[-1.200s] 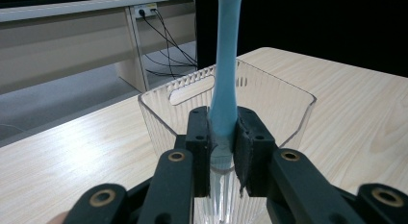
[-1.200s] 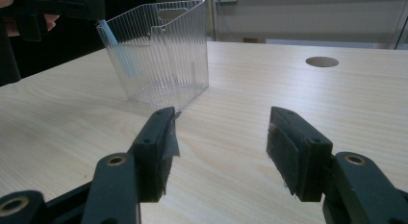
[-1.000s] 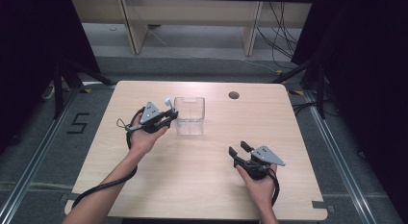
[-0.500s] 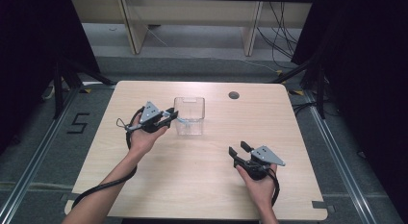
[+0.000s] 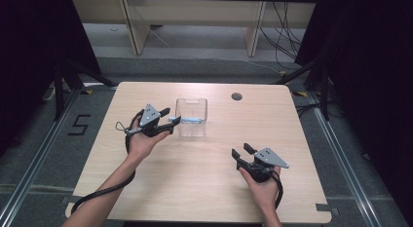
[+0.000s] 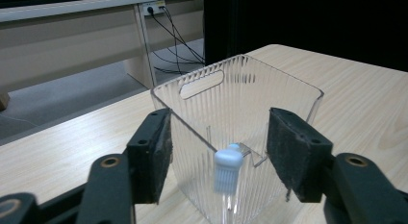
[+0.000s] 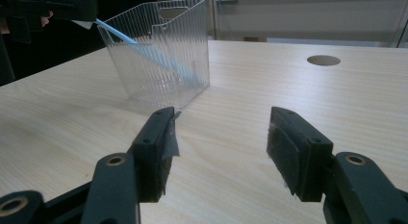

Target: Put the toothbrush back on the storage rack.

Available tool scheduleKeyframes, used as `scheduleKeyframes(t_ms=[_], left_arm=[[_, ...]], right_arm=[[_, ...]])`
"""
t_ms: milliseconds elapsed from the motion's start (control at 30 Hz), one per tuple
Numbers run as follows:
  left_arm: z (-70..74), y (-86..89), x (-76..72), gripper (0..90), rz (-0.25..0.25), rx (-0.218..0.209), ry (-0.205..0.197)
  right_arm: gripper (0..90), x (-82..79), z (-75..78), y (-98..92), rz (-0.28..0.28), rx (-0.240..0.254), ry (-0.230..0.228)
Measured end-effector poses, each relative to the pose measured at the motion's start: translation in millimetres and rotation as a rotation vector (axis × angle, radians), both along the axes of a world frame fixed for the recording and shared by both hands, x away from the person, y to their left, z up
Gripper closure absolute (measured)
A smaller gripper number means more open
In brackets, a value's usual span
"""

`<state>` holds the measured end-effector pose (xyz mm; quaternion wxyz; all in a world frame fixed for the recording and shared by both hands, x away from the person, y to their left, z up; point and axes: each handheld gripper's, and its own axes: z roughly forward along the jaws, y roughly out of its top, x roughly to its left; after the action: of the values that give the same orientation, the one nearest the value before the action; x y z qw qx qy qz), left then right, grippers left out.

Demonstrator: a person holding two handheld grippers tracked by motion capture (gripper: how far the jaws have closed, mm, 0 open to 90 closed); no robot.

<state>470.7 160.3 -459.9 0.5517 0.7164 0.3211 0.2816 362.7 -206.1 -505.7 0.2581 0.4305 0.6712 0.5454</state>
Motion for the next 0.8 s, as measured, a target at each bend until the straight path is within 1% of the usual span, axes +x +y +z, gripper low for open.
scheduleKeyframes(t_ms=[67, 167, 200, 233, 267, 300, 333, 367, 433, 533, 567, 600, 633, 667, 767, 800], left_arm=[[0.2, 2.1, -1.9, 37.5, 0.001, 0.0, 0.0], [1.1, 4.5, -4.8, 35.1, 0.0, 0.004, -0.003], [1.5, 5.4, -6.1, 34.6, -0.003, 0.001, -0.004], [2.1, 6.6, -7.5, 34.2, -0.002, 0.009, -0.002], [2.0, 7.1, -8.3, 33.9, -0.005, 0.004, -0.004], [2.4, 7.9, -10.0, 33.7, -0.001, 0.008, 0.004], [2.4, 8.7, -11.0, 33.6, -0.004, 0.012, 0.005], [2.4, 9.2, -11.9, 33.5, -0.006, 0.013, 0.005], [2.1, 9.9, -14.0, 33.5, -0.003, 0.009, 0.011], [2.0, 11.6, -17.0, 33.5, -0.004, 0.013, 0.014], [1.9, 12.0, -18.1, 33.4, -0.004, 0.015, 0.016], [1.5, 12.2, -19.3, 33.4, -0.003, 0.012, 0.019], [1.5, 12.9, -20.1, 33.4, -0.005, 0.015, 0.019], [1.5, 13.6, -21.0, 33.3, -0.007, 0.016, 0.018], [1.6, 15.9, -23.5, 33.1, -0.003, 0.014, 0.02], [1.4, 16.3, -24.2, 33.0, -0.002, 0.011, 0.021]], right_arm=[[44.1, -0.4, -0.2, 0.5, 0.001, 0.008, 0.006], [44.1, 0.7, -0.4, -0.6, -0.001, -0.005, -0.01], [44.0, 0.7, -0.4, -0.6, -0.001, -0.005, -0.011], [44.0, 0.6, -0.4, -0.5, -0.001, -0.004, -0.011], [44.1, 0.5, -0.5, -0.5, -0.001, -0.004, -0.011], [44.1, 0.5, -0.6, -0.4, 0.0, -0.004, -0.01], [44.0, -0.6, -0.3, 0.7, 0.002, 0.012, 0.01], [44.1, 0.0, -0.6, -0.2, -0.001, -0.002, -0.005], [44.0, -0.3, -0.8, 1.0, 0.007, 0.014, 0.011], [44.1, -0.5, -0.6, 0.8, 0.008, 0.012, 0.014], [44.0, -0.4, -0.4, -0.1, 0.006, 0.001, 0.004], [44.0, -0.5, -0.6, 0.6, 0.008, 0.012, 0.012], [44.0, 0.0, -0.6, -0.2, -0.004, -0.003, -0.006], [43.9, -0.2, -0.7, 0.7, 0.003, 0.012, 0.006], [43.9, 0.0, -0.6, -0.2, 0.002, -0.001, -0.003], [43.8, -0.6, -0.6, 0.7, 0.005, 0.01, 0.01]])
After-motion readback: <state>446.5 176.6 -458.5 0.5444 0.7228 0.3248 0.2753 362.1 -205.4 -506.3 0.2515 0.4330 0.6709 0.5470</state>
